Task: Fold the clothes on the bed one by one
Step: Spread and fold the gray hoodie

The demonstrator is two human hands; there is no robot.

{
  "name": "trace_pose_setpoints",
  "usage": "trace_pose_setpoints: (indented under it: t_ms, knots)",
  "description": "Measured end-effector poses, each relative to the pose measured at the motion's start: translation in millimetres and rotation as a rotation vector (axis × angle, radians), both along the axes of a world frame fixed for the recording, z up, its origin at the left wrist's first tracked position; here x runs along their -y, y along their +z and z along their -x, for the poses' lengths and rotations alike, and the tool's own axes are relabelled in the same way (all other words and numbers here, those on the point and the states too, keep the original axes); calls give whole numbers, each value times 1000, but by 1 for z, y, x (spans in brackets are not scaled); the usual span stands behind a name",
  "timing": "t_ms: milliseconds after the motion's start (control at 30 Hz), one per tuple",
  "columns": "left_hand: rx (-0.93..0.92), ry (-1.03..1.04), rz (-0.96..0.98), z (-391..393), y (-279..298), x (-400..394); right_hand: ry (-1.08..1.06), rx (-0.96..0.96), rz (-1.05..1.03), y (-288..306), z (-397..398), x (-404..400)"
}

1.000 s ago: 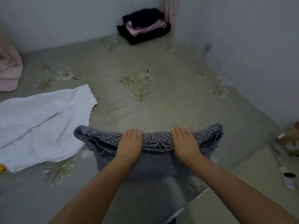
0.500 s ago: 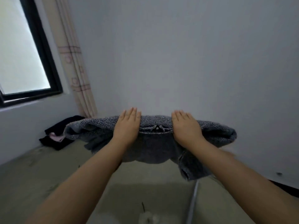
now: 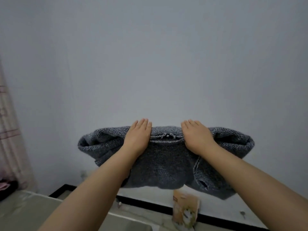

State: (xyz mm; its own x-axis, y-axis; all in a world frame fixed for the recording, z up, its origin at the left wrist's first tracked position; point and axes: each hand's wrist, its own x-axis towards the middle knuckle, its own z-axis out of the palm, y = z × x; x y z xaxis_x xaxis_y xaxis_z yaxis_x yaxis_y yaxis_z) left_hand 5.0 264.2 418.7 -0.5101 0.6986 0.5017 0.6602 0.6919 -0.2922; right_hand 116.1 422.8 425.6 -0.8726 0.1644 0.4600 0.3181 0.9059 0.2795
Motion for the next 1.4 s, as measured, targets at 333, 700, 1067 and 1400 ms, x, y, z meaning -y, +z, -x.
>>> trace_pose_setpoints:
  t_ms: [333, 700, 1067, 1400]
  knots:
    - [-16, 6, -14, 124, 4, -158, -45, -3, 14, 5, 120, -153]
    - [-27, 22, 8, 337, 41, -293, -52, -32, 41, 32, 329, -286]
    - [12, 341, 26, 533, 26, -310, 292, -7, 41, 23, 584, -337]
    - [60, 829, 115, 637, -19, -192, 782, 64, 54, -24, 784, -231]
